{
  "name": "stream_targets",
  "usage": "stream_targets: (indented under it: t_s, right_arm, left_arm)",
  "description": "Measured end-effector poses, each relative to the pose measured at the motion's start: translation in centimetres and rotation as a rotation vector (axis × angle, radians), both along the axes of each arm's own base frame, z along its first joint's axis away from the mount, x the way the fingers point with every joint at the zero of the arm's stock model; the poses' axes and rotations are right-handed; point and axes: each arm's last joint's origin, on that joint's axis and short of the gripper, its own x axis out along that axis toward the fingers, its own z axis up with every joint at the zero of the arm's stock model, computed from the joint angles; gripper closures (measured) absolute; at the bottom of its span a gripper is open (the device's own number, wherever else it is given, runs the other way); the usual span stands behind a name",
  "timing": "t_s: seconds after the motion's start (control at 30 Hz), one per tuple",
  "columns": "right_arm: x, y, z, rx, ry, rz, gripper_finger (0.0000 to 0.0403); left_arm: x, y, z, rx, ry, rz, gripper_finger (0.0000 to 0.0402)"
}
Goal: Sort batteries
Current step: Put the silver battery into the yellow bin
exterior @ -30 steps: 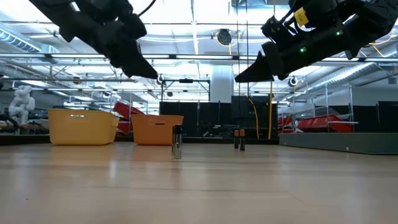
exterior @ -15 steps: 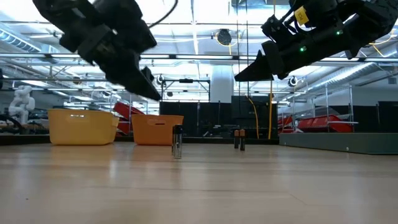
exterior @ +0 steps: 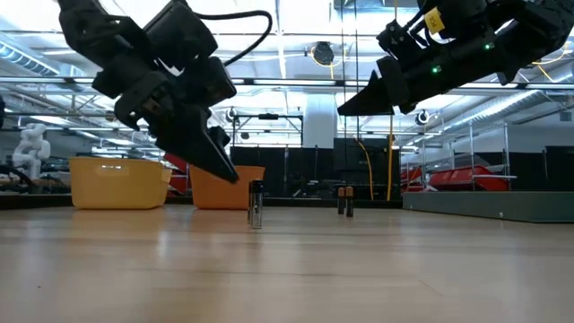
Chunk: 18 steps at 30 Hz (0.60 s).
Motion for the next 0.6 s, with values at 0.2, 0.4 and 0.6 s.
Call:
stream_targets:
  t_s: [0.2,0.4,0.6]
  right_arm:
    - [0.0,0.0,0.0,-0.001,0.000,0.001,0.0261]
    - [0.0,0.0,0.0,-0.002,0.001,0.001,0.0261]
    - [0.0,0.0,0.0,-0.001,0.001,0.004,0.0261]
  left_arm:
    - [0.3,-0.1,-1.0,-0.012,0.022,0.007,0.0288]
    - [1.5,-0.5,-1.2,-0.011,0.025,-0.004,0.0288]
    - [2.1,-0.6,-1.5,-0.008,0.035,-0.007,0.0288]
